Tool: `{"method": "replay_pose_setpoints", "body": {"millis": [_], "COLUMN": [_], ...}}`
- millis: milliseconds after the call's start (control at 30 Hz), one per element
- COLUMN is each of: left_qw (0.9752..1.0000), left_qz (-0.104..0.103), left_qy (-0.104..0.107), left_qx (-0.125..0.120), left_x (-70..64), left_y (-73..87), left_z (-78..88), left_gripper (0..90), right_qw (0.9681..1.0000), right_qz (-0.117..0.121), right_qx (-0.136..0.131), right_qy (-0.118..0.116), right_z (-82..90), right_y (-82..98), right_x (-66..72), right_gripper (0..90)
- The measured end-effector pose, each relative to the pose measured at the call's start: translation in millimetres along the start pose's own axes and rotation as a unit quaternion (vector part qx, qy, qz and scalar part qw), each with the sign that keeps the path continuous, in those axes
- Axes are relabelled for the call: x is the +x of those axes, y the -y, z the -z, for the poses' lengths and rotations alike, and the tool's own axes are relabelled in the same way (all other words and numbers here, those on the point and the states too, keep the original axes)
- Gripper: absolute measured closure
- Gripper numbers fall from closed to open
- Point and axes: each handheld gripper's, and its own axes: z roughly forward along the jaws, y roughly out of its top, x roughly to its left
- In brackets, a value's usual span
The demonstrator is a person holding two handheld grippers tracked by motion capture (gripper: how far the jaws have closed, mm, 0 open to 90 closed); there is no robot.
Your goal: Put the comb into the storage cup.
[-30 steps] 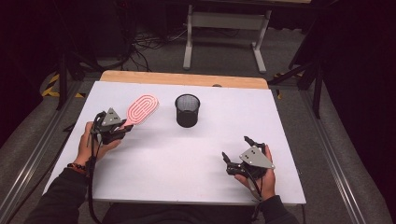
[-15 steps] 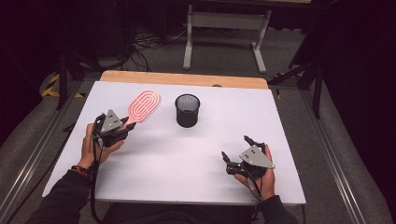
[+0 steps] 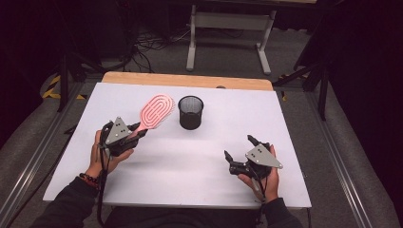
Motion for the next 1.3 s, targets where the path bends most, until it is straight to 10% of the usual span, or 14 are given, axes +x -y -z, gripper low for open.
{"method": "replay_pose_setpoints", "body": {"millis": [867, 1300], "left_qw": [0.9965, 0.9944], "left_qz": [-0.046, -0.081], "left_qy": [0.052, 0.055], "left_qx": [-0.047, -0.040], "left_x": [-55.9, -77.1], "left_y": [-8.0, -8.6], "left_z": [-12.4, -19.4], "left_gripper": [69.2, 69.3], "right_qw": [0.9964, 0.9833], "right_qz": [-0.032, -0.079], "right_qx": [-0.035, -0.034], "right_qy": [-0.070, -0.161], "right_z": [-23.5, -38.5], "right_y": [-41.5, -53.2], "right_x": [34.9, 54.2], "right_gripper": [5.4, 5.8]}}
